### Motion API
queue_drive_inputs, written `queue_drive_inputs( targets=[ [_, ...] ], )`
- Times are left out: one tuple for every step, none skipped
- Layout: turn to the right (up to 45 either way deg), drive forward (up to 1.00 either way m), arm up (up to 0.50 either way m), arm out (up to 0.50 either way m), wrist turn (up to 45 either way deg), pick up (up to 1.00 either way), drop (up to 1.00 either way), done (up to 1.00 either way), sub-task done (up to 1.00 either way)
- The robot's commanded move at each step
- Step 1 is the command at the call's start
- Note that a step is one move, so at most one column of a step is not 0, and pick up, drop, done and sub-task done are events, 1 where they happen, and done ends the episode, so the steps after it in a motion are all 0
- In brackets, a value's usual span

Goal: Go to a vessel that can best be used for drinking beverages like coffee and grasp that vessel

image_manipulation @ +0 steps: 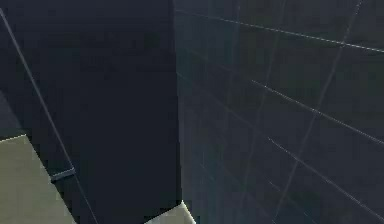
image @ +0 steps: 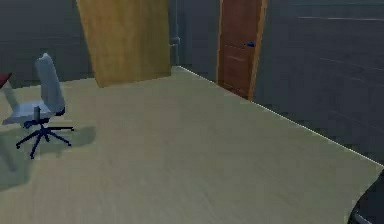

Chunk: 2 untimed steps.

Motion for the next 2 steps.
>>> queue_drive_inputs(
  targets=[
    [-30.0, 0.00, 0.00, 0.00, 0.0, 0.00, 0.00, 0.00, 0.00],
    [0.0, 0.15, 0.00, 0.00, 0.0, 0.00, 0.00, 0.00, 0.00]
  ],
)
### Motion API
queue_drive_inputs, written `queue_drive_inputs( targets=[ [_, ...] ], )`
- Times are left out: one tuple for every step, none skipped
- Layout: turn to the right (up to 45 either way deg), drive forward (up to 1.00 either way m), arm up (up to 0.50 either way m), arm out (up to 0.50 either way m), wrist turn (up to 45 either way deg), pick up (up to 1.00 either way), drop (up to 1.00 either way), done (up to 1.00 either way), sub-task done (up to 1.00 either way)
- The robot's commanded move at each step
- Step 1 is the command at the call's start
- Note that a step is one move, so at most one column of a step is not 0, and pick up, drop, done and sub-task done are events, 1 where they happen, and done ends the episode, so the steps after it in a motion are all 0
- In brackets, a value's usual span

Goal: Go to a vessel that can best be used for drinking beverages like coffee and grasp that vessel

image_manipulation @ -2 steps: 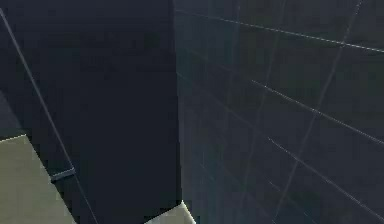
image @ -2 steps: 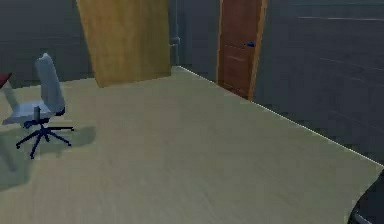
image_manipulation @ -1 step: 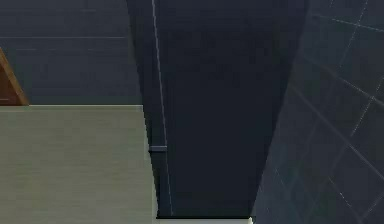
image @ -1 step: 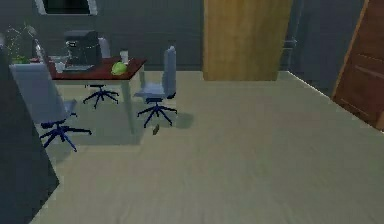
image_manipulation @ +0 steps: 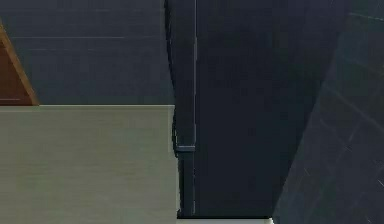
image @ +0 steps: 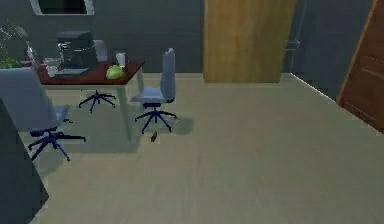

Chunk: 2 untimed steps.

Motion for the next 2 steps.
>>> queue_drive_inputs(
  targets=[
    [-18.0, 0.00, 0.00, 0.00, 0.0, 0.00, 0.00, 0.00, 0.00],
    [0.0, 1.00, 0.00, 0.00, 0.0, 0.00, 0.00, 0.00, 0.00]
  ],
)
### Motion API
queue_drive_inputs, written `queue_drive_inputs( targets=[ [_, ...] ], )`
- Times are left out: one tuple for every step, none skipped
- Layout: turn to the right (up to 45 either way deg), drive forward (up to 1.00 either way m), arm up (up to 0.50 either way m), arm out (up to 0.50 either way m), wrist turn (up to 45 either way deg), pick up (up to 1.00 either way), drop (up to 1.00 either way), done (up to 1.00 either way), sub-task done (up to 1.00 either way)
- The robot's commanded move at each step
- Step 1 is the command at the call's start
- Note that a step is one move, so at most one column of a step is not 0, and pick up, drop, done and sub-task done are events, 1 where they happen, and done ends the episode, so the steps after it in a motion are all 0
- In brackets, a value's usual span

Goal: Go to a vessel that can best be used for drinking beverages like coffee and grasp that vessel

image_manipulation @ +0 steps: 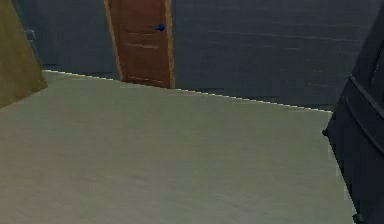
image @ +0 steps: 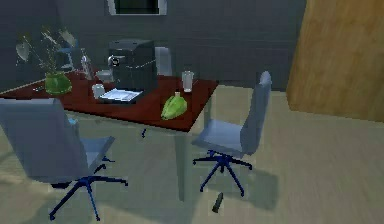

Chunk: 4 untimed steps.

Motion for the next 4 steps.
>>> queue_drive_inputs(
  targets=[
    [-6.0, 0.00, 0.00, 0.00, 0.0, 0.00, 0.00, 0.00, 0.00],
    [0.0, 0.50, 0.00, 0.00, 0.0, 0.00, 0.00, 0.00, 0.00],
    [-45.0, 0.00, 0.00, 0.00, 0.0, 0.00, 0.00, 0.00, 0.00],
    [-45.0, 0.00, 0.00, 0.00, 0.0, 0.00, 0.00, 0.00, 0.00]
  ],
)
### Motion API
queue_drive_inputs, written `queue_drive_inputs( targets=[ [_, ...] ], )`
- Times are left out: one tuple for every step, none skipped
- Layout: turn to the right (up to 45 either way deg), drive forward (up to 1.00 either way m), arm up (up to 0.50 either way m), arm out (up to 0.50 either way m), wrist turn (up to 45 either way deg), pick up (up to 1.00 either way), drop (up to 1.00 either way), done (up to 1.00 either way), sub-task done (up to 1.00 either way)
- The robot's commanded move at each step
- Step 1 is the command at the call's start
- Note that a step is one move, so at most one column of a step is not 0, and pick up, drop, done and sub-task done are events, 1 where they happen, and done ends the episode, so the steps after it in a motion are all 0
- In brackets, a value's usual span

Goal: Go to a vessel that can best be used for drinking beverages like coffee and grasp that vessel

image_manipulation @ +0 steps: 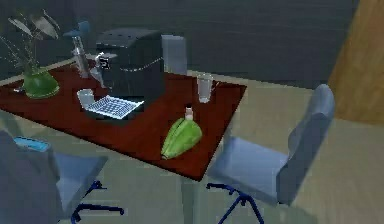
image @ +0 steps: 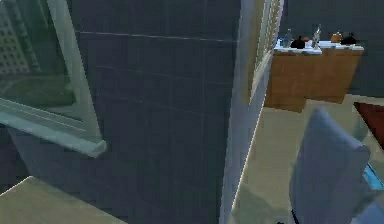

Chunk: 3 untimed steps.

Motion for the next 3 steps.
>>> queue_drive_inputs(
  targets=[
    [-24.0, 0.00, 0.00, 0.00, 0.0, 0.00, 0.00, 0.00, 0.00],
    [-3.0, 0.00, 0.00, 0.00, 0.0, 0.00, 0.00, 0.00, 0.00],
    [45.0, 0.00, 0.00, 0.00, 0.0, 0.00, 0.00, 0.00, 0.00]
  ],
)
